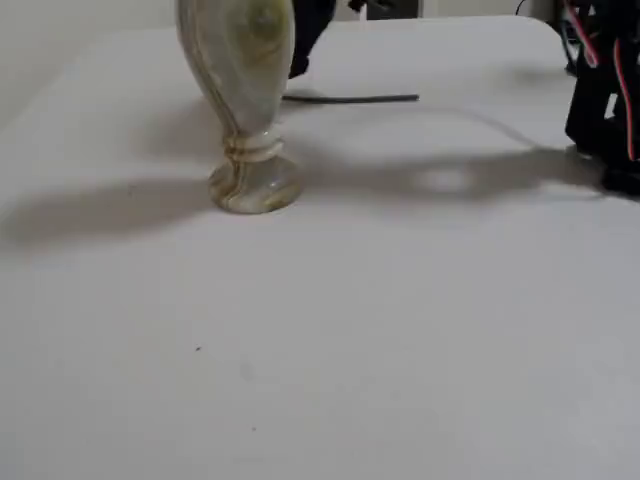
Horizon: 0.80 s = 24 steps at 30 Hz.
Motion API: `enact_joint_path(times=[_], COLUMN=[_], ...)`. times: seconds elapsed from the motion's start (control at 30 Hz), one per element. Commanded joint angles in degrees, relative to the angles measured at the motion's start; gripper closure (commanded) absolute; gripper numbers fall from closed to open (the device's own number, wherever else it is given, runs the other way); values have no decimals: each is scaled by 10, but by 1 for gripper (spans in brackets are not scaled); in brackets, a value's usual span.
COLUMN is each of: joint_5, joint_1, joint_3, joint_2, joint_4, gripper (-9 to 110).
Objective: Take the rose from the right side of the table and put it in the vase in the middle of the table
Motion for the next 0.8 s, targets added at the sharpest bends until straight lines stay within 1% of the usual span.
enact_joint_path(times=[0.0,0.13,0.3,0.77], joint_5=[20,43,55,55], joint_1=[-1,-18,-23,-31], joint_3=[-488,-483,-483,-482], joint_2=[-189,-197,-221,-279], joint_4=[163,176,164,140], gripper=[63,63,64,65])
